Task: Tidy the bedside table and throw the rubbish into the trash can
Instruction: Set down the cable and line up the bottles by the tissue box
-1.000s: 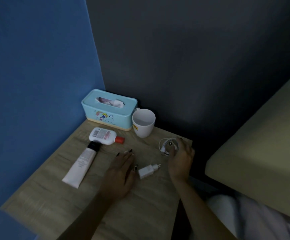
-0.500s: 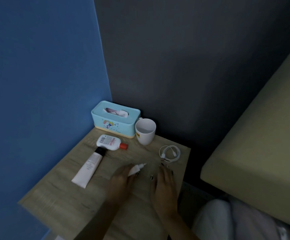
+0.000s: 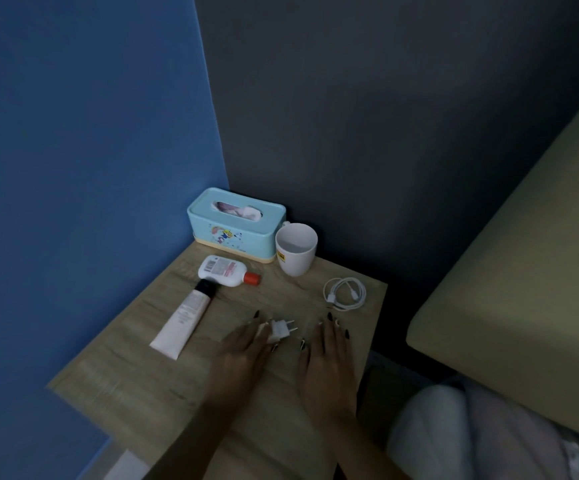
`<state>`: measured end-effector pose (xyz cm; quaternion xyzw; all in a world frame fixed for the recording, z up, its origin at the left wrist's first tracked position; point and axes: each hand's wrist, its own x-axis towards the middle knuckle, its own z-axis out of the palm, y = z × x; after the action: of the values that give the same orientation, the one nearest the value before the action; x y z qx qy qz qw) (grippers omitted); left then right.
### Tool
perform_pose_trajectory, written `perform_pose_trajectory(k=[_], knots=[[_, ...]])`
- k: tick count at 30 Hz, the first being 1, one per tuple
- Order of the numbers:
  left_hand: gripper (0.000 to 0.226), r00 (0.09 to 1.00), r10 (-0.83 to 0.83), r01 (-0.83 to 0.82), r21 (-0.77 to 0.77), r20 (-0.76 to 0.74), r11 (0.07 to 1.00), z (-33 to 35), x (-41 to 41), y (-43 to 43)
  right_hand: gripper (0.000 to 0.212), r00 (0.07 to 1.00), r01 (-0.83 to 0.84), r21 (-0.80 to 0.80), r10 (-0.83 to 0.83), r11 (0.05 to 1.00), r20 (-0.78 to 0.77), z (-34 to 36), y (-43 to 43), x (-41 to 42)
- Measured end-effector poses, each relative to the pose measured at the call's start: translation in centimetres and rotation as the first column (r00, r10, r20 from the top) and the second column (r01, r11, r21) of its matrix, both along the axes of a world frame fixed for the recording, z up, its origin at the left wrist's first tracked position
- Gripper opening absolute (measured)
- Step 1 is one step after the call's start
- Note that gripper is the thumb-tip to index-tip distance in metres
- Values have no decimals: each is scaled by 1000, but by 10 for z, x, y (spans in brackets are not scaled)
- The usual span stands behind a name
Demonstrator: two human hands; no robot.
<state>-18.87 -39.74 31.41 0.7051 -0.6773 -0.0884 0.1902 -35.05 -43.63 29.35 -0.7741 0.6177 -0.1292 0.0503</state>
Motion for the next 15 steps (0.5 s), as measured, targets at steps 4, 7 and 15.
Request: perform_pose_trajectory(k=[4,7,15], knots=[[63,999,27,-27,-3,-27,1000,1,-1,2,54,1000,2,11,-2,1000,-19,1,2,1],[69,987,135,-137,-14,-92,991,8,-9,-9,54,1000,-6,25,6,1000,-14,0,2,1],[76,863,292,-291,68,-411,954,12,-56,-73,52,1000,-6,38,6,999,-20,-8,-4,1]])
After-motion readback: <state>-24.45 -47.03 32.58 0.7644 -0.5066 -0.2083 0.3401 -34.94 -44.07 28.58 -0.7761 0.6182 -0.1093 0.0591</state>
